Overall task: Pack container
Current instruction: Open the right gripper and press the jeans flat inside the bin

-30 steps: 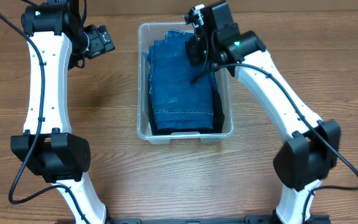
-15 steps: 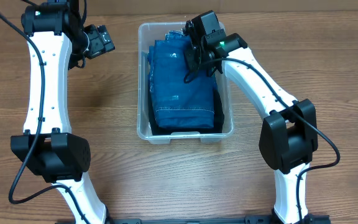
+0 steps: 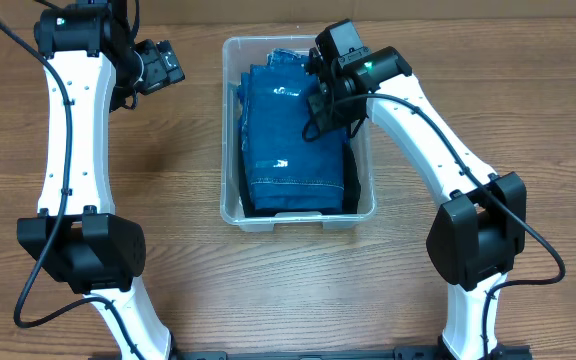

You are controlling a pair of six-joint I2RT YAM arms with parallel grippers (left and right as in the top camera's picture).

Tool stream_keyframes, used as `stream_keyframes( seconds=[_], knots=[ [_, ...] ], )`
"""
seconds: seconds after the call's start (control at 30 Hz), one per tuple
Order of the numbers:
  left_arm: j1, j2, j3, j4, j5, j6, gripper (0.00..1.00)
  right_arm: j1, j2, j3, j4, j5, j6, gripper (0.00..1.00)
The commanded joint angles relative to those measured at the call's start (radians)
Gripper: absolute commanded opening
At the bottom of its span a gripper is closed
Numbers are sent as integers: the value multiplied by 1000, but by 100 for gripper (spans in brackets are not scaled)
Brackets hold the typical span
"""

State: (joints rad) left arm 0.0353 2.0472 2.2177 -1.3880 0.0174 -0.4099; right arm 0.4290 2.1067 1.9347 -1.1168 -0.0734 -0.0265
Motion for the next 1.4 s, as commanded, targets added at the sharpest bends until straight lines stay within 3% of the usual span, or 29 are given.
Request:
stream_keyframes(
  seconds=[0.0, 0.23, 0.5, 0.7, 1.0, 1.27, 1.37],
  knots=[
    [3, -7, 7, 1, -10, 14, 100, 2, -29, -15, -17, -100, 0, 4],
    [4, -7, 7, 1, -10, 14, 100, 2, -30, -87, 91, -108, 0, 4],
    [1, -7, 7, 1, -10, 14, 100, 3, -150, 57, 97, -100, 0, 4],
    [2, -7, 7, 1, -10, 14, 100, 3, -188, 69, 221, -100, 20, 4],
    [2, -7, 7, 1, -10, 14, 100, 3, -32, 68, 331, -108, 87, 4],
    [2, -7, 7, 1, -10, 14, 100, 3, 244, 68, 268, -108, 87, 4],
    [2, -7, 7, 1, -10, 14, 100, 3, 264, 74, 239, -108, 87, 4]
  ],
)
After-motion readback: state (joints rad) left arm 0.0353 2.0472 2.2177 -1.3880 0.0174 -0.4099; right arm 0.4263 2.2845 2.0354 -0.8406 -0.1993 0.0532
